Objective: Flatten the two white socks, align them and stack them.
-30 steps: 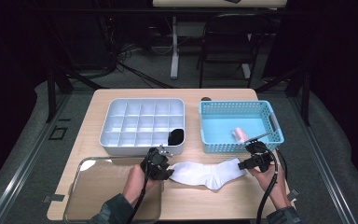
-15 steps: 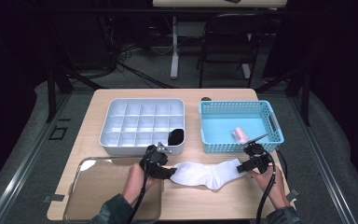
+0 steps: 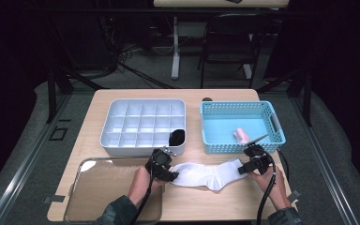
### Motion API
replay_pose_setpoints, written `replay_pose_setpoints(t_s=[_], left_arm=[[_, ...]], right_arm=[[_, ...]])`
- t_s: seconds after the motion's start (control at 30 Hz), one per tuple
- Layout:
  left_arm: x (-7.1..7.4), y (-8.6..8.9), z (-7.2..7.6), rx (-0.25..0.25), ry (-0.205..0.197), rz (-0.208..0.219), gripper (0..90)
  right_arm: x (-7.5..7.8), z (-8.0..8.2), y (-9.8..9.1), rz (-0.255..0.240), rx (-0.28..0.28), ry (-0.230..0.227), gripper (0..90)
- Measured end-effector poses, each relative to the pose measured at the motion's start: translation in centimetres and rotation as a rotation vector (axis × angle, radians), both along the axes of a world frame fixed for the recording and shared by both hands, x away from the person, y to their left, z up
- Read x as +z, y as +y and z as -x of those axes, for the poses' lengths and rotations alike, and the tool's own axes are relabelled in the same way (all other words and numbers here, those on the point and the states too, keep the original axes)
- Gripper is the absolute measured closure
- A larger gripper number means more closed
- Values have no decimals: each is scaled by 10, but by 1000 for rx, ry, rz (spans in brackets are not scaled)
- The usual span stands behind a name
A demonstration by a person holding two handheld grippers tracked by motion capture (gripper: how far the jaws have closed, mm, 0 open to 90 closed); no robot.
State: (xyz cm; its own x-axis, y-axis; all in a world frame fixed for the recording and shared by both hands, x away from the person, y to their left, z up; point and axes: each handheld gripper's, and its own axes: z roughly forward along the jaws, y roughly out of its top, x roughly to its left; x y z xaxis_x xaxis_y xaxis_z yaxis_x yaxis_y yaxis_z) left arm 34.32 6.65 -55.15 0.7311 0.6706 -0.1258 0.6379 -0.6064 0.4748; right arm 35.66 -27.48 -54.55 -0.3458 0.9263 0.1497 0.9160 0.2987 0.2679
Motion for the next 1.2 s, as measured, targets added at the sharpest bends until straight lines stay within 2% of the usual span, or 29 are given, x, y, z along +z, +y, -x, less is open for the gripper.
replay_pose_setpoints(t_s=[0.27,0.47,0.53,0.67,0.73,0.77,0.8,0.87,0.9,0.93,1.2], left_arm=[[-4,-1,3,-19,8,-4,600],[-5,0,3,-41,4,12,675],[-5,1,3,-47,6,16,697],[-5,1,3,-46,3,21,730],[-6,1,3,-48,3,20,743],[-6,1,3,-46,1,18,755],[-6,2,3,-45,1,17,765],[-6,2,2,-43,5,24,779],[-6,2,2,-41,9,28,784],[-6,2,2,-40,11,29,788],[-6,3,3,-45,3,29,802]], right_arm=[[-1,-2,-2,-33,27,6,772],[0,-1,-4,-42,19,11,779],[0,1,-5,-55,-7,3,778],[3,1,-8,-52,14,13,778],[5,2,-8,-57,19,9,779],[5,3,-7,-70,-1,-11,780],[7,3,-8,-64,23,0,782],[10,4,-9,-73,22,-9,783],[10,5,-8,-77,5,-21,783],[11,5,-8,-81,21,-13,783],[16,6,-10,-103,31,-20,784]])
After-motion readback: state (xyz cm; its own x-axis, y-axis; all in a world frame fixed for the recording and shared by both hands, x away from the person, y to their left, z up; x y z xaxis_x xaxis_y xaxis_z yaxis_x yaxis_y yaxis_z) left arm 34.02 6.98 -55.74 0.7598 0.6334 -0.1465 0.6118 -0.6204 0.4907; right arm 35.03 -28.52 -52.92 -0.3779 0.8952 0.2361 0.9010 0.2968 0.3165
